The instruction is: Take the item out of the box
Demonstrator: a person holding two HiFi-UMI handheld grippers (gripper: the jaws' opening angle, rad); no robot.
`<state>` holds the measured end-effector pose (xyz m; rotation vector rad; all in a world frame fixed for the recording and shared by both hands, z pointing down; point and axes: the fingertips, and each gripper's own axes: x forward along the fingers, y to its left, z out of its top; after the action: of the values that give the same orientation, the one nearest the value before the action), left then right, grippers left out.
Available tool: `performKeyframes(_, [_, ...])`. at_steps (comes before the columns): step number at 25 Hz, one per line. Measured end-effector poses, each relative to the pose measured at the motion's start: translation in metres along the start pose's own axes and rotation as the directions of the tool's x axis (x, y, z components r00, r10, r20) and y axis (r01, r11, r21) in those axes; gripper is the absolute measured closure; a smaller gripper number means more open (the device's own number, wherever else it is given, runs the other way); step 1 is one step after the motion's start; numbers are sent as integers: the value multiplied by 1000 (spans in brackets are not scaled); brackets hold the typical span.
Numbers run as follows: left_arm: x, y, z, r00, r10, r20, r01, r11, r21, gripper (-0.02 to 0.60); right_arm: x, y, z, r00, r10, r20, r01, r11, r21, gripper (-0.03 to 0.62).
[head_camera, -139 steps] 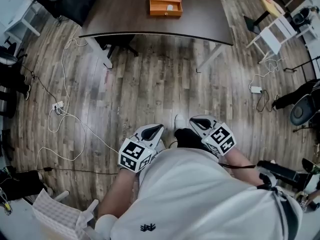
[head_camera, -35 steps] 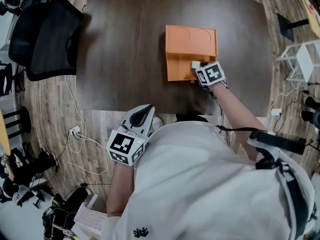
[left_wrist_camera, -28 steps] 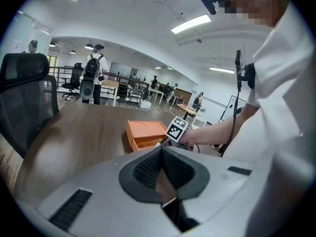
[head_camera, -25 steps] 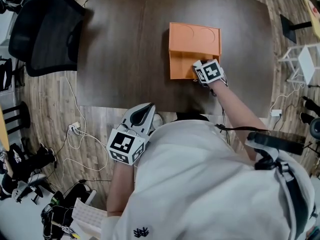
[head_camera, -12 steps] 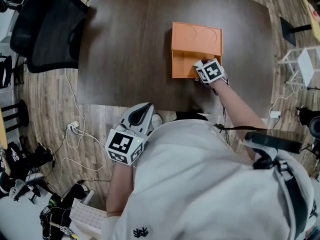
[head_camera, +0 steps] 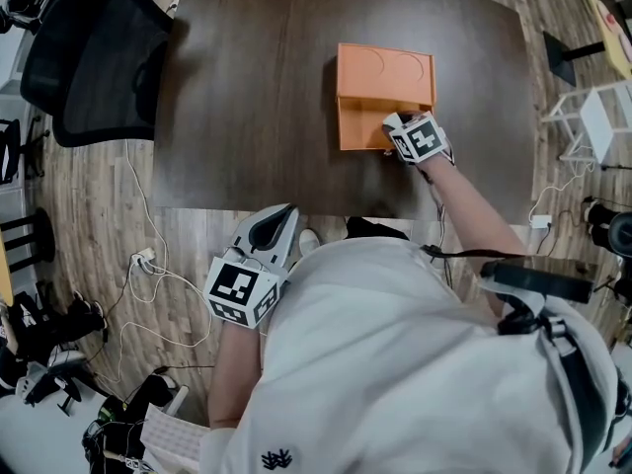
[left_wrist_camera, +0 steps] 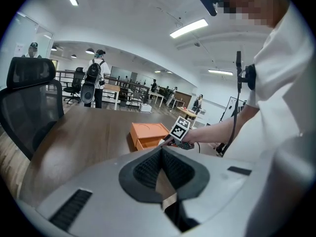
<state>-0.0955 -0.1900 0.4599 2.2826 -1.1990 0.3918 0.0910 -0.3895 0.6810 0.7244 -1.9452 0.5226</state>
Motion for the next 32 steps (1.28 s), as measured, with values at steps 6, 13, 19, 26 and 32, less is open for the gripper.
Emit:
performKeyframes(6, [-16, -3, -2, 1000, -23, 17, 23, 1000, 17, 571, -25, 11, 8, 998, -31, 47, 31, 999, -6, 419])
performKeyframes(13, [-35, -10, -6, 997, -55, 46, 53, 998, 38, 571, -61, 33, 13, 992, -44, 118, 43, 999, 10, 419])
performKeyframes(19, [-57, -15, -13, 995, -80, 61, 77, 996, 49, 571, -90, 60, 5, 986, -54, 155, 48, 998, 40, 419])
performKeyframes(26, [-73, -29, -17, 988, -141, 63, 135, 986, 95, 571, -130, 98, -7, 972, -66, 225, 44, 994, 101, 419])
performKeyframes(32, [-89, -39, -30, 981, -188, 52, 182, 977, 115, 571, -159, 136, -29, 960, -84, 268, 45, 988, 150, 419])
